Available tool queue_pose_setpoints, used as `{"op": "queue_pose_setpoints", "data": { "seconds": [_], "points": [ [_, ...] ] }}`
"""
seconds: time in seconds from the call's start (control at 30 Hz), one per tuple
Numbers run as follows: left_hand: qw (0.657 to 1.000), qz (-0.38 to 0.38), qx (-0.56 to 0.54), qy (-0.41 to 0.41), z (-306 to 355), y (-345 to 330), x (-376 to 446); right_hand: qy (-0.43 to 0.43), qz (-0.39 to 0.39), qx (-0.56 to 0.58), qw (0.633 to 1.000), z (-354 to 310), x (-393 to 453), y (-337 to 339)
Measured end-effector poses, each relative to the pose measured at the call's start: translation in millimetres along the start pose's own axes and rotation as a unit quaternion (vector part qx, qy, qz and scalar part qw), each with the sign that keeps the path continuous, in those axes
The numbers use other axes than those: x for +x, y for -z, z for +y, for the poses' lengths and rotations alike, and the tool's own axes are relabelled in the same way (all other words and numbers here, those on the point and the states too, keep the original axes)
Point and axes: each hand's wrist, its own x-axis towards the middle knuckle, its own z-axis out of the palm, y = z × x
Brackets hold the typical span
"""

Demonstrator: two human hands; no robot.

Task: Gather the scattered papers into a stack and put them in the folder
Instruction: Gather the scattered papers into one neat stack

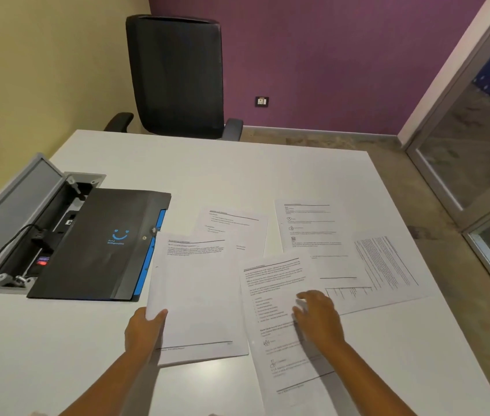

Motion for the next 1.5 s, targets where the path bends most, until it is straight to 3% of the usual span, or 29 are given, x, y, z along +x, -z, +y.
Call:
{"op": "queue_pose_setpoints", "data": {
  "seconds": [0.1, 0.3, 0.47, 0.7, 0.8, 0.97, 1.2, 1.3, 1.4, 1.5],
  "points": [
    [1.0, 0.001, -0.013, -0.004, 3, 1, 2, -0.088, 0.051, -0.03, 0.994, 28, 8, 18],
    [1.0, 0.003, 0.022, -0.009, 6, -5, 3, -0.156, 0.03, -0.163, 0.974, 63, 6, 30],
    [0.996, -0.002, 0.066, -0.052, 8, -7, 4, -0.149, 0.008, -0.141, 0.979, 66, 1, 26],
    [0.991, -0.026, 0.126, -0.045, 15, -7, 10, -0.172, -0.027, -0.137, 0.975, 59, 5, 29],
    [0.99, -0.011, 0.133, -0.032, 20, -7, 6, -0.169, -0.043, -0.009, 0.985, 61, 8, 26],
    [0.988, 0.031, 0.128, -0.085, 36, -13, -7, -0.087, 0.133, 0.104, 0.982, 49, 5, 44],
    [0.984, -0.1, -0.082, -0.119, 68, -25, -34, -0.087, 0.255, 0.298, 0.916, 17, 15, 75],
    [0.966, -0.209, -0.135, -0.073, 83, -28, -48, -0.143, 0.209, 0.399, 0.881, 4, 20, 75],
    [0.924, -0.303, -0.233, 0.015, 94, -28, -59, -0.138, 0.149, 0.389, 0.899, -7, 17, 57],
    [0.905, -0.329, -0.266, 0.042, 91, -25, -58, -0.128, 0.086, 0.391, 0.907, -18, 8, 34]
  ]
}}
